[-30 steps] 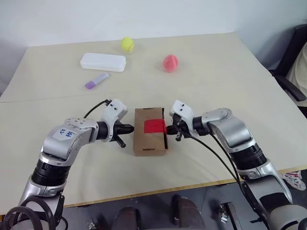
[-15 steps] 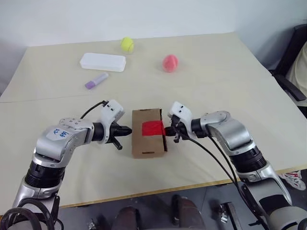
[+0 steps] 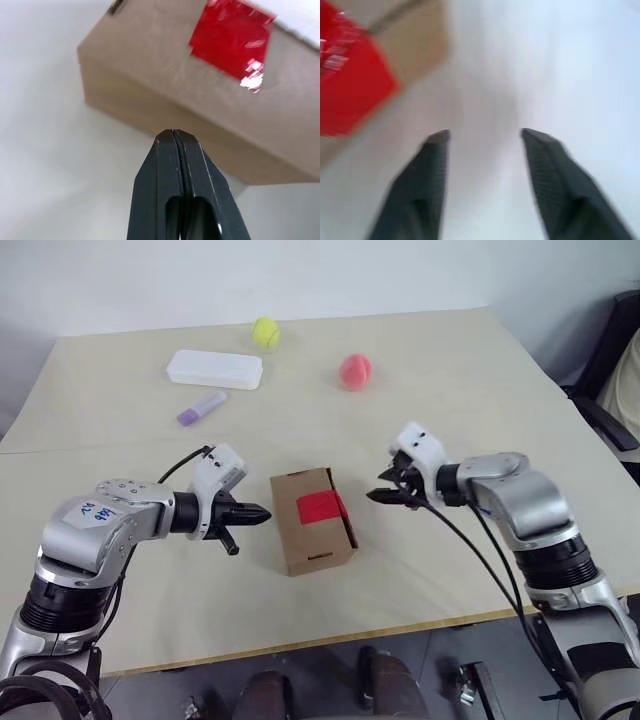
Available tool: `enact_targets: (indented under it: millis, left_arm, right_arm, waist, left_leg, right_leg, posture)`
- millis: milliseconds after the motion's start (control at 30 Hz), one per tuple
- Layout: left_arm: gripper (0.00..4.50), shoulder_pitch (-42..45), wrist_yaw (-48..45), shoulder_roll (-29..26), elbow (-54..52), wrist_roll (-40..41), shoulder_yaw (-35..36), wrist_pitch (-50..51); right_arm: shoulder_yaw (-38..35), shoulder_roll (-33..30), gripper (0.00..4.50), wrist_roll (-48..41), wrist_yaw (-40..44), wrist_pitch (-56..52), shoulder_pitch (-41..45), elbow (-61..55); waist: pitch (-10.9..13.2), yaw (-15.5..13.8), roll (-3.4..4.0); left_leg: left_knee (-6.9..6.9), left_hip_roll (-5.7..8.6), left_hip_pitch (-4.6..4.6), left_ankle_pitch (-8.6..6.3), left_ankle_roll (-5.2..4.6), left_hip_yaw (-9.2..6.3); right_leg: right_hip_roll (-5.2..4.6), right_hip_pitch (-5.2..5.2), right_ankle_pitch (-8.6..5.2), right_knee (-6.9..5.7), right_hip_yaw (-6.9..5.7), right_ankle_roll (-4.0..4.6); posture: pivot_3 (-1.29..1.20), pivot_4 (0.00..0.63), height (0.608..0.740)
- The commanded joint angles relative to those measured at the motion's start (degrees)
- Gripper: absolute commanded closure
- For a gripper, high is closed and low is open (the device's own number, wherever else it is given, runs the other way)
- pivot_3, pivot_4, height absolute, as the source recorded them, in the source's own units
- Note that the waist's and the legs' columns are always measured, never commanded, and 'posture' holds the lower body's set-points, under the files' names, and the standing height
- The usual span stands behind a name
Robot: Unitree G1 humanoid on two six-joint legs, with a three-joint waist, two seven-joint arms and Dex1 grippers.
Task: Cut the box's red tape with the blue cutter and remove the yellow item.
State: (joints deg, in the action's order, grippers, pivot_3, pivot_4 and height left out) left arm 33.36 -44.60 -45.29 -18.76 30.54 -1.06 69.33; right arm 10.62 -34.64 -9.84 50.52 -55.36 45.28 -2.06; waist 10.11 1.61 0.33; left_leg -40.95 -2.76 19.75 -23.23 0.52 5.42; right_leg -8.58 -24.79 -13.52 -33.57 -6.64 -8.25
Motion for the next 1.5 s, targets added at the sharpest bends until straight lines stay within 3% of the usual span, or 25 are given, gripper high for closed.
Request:
enact_targets:
  millis: [33,100,267,500,933,1267,1367,1500]
  left_arm:
    - [4.5,3.43,-0.53,0.53,-0.66,2.55,2.51,-0.31]
    - [4.5,4.92,-0.26,1.47,-0.11,3.36,2.65,-0.25]
    - [4.5,7.36,0.82,4.9,2.53,0.62,-3.18,-4.22]
    - [4.5,6.9,0.78,6.01,5.67,-4.41,-10.3,-9.39]
    - [4.5,6.68,-0.75,6.0,7.67,-6.23,-11.58,-11.95]
    - [4.5,6.05,-0.85,6.69,8.14,-6.92,-12.02,-12.86]
    - [4.5,5.74,-0.79,6.61,8.0,-7.08,-11.79,-12.91]
    - [4.5,5.39,-0.48,6.55,7.93,-7.15,-11.51,-12.92]
  right_arm:
    - [-4.78,0.73,0.67,-3.35,-2.19,-3.76,2.82,-5.1]
    - [-6.1,2.56,0.03,-4.61,-4.06,-5.41,3.29,-5.87]
    - [-5.42,8.95,0.03,-5.89,-8.21,-5.62,3.66,-4.97]
    - [-1.39,11.48,0.03,-5.28,-9.43,-2.91,2.17,-1.85]
    - [5.58,2.32,0.03,-2.21,-5.24,2.47,-1.8,-0.51]
    - [14.36,-4.1,0.03,7.49,0.48,15.27,-1.91,7.14]
    - [12.51,-4.84,0.03,6.21,2.53,15.11,-2.34,7.29]
    - [4.04,-2.81,0.03,-2.97,5.59,5.71,-1.69,6.63]
  waist:
    - [0.0,-0.01,0.0]
    - [0.0,0.02,0.0]
    - [0.0,0.09,0.0]
    - [0.0,0.06,0.0]
    - [-0.03,-0.08,-0.03]
    - [-0.06,-0.21,-0.07]
    - [-0.06,-0.38,-0.08]
    - [-0.06,-0.64,-0.08]
  left_leg:
    - [0.0,0.0,0.01,0.0,0.0,0.0]
    - [-0.01,0.0,0.0,0.0,0.0,0.0]
    - [0.0,0.0,-0.04,0.0,0.0,0.02]
    - [0.02,0.01,-0.03,0.0,0.0,0.02]
    - [0.01,0.01,-0.28,0.0,0.0,0.03]
    - [-0.03,0.0,-0.34,0.0,-0.01,0.11]
    - [-0.03,0.0,-0.34,0.0,-0.01,0.1]
    - [-0.02,0.0,-0.32,0.0,-0.01,0.1]
  right_leg:
    - [0.0,-0.01,0.0,0.0,0.0,0.0]
    - [0.0,-0.01,0.0,-0.01,0.0,0.0]
    - [0.0,0.01,0.0,-0.06,0.01,0.0]
    - [0.0,0.01,0.0,-0.03,-0.02,0.0]
    - [-0.01,0.24,0.0,-0.03,0.02,0.0]
    - [-0.01,0.28,0.0,-0.03,0.11,0.0]
    - [-0.01,0.29,0.0,-0.03,0.11,0.0]
    - [-0.01,0.28,0.0,-0.02,0.1,0.0]
  posture:
    - [0.0,0.15,0.74]
    - [0.0,0.15,0.74]
    - [0.0,0.15,0.74]
    - [0.0,0.15,0.74]
    - [0.0,0.15,0.74]
    - [0.0,0.15,0.74]
    - [0.0,0.15,0.74]
    - [0.0,0.15,0.74]
